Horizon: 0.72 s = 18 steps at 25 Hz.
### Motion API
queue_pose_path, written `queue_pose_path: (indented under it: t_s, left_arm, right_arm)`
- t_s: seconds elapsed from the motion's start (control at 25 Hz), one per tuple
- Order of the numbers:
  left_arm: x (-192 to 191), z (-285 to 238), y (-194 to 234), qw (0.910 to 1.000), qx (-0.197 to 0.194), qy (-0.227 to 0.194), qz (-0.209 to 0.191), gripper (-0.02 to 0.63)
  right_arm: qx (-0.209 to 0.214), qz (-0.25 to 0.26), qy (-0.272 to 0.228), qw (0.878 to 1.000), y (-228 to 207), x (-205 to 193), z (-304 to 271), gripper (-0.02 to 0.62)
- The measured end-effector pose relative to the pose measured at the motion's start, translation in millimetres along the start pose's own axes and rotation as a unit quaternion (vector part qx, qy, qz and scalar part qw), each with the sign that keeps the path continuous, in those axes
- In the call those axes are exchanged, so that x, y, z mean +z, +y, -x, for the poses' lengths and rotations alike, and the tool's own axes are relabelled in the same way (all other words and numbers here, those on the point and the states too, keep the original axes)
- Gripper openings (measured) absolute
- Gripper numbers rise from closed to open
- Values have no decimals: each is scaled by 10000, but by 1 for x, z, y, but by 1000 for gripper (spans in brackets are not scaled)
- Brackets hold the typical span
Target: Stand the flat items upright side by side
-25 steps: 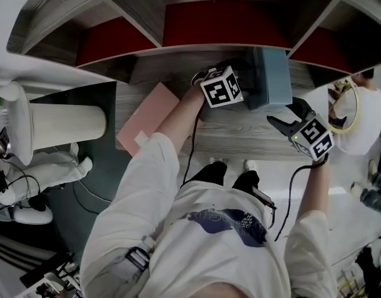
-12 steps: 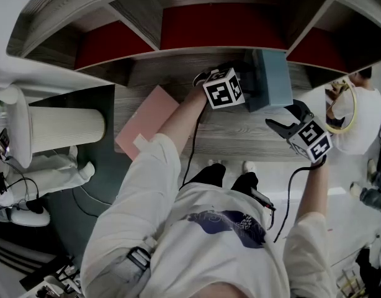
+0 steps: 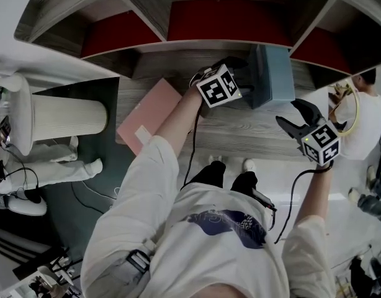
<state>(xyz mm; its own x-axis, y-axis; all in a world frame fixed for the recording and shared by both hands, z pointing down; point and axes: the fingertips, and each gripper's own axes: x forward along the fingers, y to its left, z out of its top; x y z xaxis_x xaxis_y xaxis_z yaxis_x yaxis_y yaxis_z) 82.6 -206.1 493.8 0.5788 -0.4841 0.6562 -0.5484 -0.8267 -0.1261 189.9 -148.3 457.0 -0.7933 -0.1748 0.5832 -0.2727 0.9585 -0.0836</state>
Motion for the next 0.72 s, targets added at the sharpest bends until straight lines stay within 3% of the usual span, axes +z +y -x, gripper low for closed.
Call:
queue_pose_path:
  t_s: [0.12, 0.2, 0.4, 0.52, 0.72]
  left_arm:
    - [-7, 26, 0, 9970, 535, -93, 559, 310]
    - [-16, 49, -11, 9900, 879, -220, 1082, 310]
    - [-45, 106, -80, 9569, 1614, -245, 2402, 310]
    - [-71, 134, -135, 9266, 2047, -210, 3148, 310]
    - [-123, 191, -215, 8554, 3113, -38, 4139, 310]
  right_arm:
    - [-111, -353, -180, 9992, -2, -8, 15, 290]
    - [-62, -581, -172, 9981, 1, -16, 20, 288]
    - [471, -1116, -76, 9926, 27, -40, 24, 288]
    - [833, -1230, -126, 9888, 43, -43, 19, 288]
    - [1507, -1038, -134, 9830, 77, -34, 0, 287]
